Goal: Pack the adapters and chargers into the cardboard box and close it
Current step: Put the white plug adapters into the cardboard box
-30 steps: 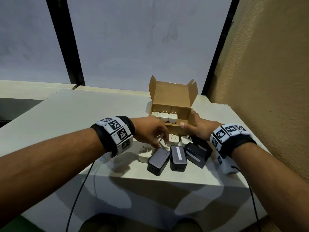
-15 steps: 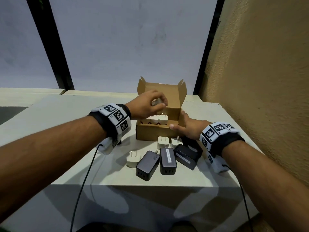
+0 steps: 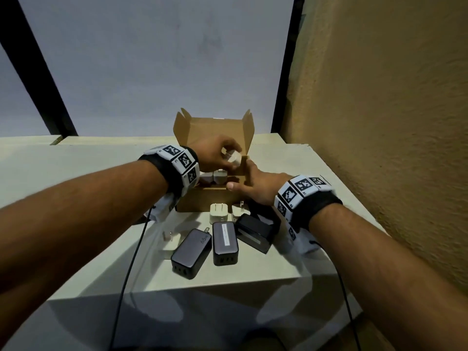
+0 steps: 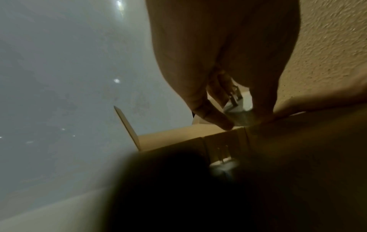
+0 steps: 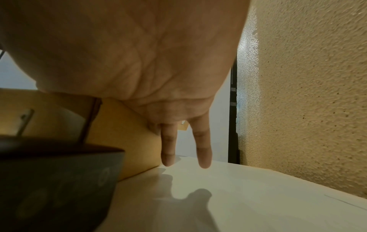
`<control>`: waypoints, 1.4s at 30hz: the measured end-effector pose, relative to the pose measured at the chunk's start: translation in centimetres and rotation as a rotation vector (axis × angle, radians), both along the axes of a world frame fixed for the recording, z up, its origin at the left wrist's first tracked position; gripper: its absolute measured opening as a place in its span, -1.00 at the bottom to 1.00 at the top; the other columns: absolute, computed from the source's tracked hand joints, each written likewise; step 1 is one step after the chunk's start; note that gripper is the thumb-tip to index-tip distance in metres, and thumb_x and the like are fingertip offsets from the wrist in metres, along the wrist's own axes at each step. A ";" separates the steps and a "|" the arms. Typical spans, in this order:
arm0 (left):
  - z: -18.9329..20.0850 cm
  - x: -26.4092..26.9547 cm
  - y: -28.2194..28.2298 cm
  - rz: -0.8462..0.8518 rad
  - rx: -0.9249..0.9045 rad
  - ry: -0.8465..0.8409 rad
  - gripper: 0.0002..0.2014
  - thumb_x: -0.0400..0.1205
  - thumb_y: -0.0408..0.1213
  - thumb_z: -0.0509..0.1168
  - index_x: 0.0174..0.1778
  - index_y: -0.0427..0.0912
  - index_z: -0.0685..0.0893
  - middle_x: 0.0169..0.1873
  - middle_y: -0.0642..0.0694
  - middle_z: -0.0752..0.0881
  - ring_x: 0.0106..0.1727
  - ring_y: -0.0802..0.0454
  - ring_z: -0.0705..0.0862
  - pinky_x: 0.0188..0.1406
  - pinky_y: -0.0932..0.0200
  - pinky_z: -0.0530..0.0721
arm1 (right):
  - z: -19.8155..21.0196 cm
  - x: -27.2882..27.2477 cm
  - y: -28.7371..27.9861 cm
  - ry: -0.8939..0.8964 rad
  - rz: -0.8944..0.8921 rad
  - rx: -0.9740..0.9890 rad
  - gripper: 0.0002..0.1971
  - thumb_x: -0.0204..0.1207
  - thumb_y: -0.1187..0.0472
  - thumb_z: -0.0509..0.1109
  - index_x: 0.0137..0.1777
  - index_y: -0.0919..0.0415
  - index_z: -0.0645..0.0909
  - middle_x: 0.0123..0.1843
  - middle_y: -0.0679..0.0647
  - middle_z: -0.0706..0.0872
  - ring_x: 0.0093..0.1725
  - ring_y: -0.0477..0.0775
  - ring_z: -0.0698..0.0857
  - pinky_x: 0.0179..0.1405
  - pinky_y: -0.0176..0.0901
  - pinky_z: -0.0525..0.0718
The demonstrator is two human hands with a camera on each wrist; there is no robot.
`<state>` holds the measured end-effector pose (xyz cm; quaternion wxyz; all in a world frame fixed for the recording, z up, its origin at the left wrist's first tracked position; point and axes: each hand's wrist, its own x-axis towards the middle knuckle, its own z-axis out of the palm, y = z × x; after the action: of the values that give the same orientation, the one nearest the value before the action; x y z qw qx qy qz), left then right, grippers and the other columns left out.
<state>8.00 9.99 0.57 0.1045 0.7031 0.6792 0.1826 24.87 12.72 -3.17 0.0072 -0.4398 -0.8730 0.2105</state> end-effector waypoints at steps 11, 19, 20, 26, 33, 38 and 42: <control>0.3 0.5 -0.1 0.027 -0.075 0.124 -0.47 0.45 -0.13 0.53 0.35 0.00 0.59 0.15 0.00 0.67 0.08 0.03 0.61 0.10 0.10 0.62 | -0.3 0.0 0.7 0.028 0.028 -0.035 0.02 0.30 -0.59 0.12 0.68 -0.10 -0.02 0.62 0.09 0.45 0.50 0.25 0.53 0.51 0.27 0.40; 0.5 3.4 0.1 -0.015 -0.260 0.536 -0.63 0.59 -0.25 0.39 0.33 -0.15 0.63 0.26 -0.08 0.68 0.20 -0.10 0.68 0.07 0.13 0.56 | -0.6 0.1 0.9 0.046 0.035 -0.002 -0.01 0.39 -0.55 0.17 0.69 -0.05 -0.03 0.63 0.12 0.44 0.50 0.25 0.54 0.52 0.24 0.40; 0.3 3.7 0.1 -0.022 -0.263 0.580 -0.64 0.60 -0.24 0.37 0.33 -0.12 0.63 0.25 -0.09 0.68 0.18 -0.12 0.69 0.07 0.09 0.58 | -0.6 0.2 0.8 0.051 0.037 0.005 -0.03 0.41 -0.53 0.18 0.69 -0.04 -0.03 0.63 0.12 0.44 0.50 0.25 0.54 0.52 0.23 0.40; -0.8 3.5 -0.1 -0.058 -0.112 0.652 -0.75 0.60 -0.21 0.32 0.19 -0.03 0.65 0.12 -0.05 0.68 0.10 -0.11 0.65 0.00 0.01 0.61 | -0.5 0.3 0.9 0.043 0.057 0.040 -0.03 0.44 -0.50 0.18 0.70 0.02 -0.02 0.61 0.10 0.47 0.48 0.23 0.57 0.49 0.15 0.45; -1.9 2.9 0.3 -0.056 -0.031 0.648 -0.66 0.58 -0.15 0.35 0.29 -0.01 0.62 0.16 -0.08 0.60 0.17 -0.11 0.59 -0.01 0.02 0.51 | -0.6 0.3 0.8 0.053 0.065 0.054 -0.02 0.45 -0.49 0.19 0.71 0.04 -0.04 0.61 0.07 0.48 0.48 0.19 0.57 0.49 0.13 0.46; -2.4 2.5 0.2 -0.050 0.075 0.550 -0.69 0.59 -0.12 0.35 0.26 0.00 0.63 0.08 -0.07 0.60 0.09 -0.06 0.59 -0.04 0.06 0.54 | -0.5 0.2 0.7 0.029 0.067 0.063 -0.01 0.45 -0.50 0.16 0.72 0.05 -0.07 0.60 0.08 0.49 0.47 0.19 0.58 0.49 0.16 0.47; -2.5 2.3 -0.2 -0.004 0.026 0.481 -0.85 0.59 -0.13 0.36 0.03 0.05 0.76 0.07 0.00 0.61 0.11 -0.03 0.58 0.04 0.05 0.55 | -0.3 0.1 0.5 -0.009 0.058 0.058 -0.02 0.47 -0.50 0.15 0.72 0.06 -0.07 0.59 0.11 0.50 0.47 0.21 0.58 0.48 0.18 0.47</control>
<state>10.28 9.81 -1.96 -0.0691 0.7290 0.6808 0.0187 25.01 13.24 -3.46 0.0102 -0.4149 -0.8911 0.1833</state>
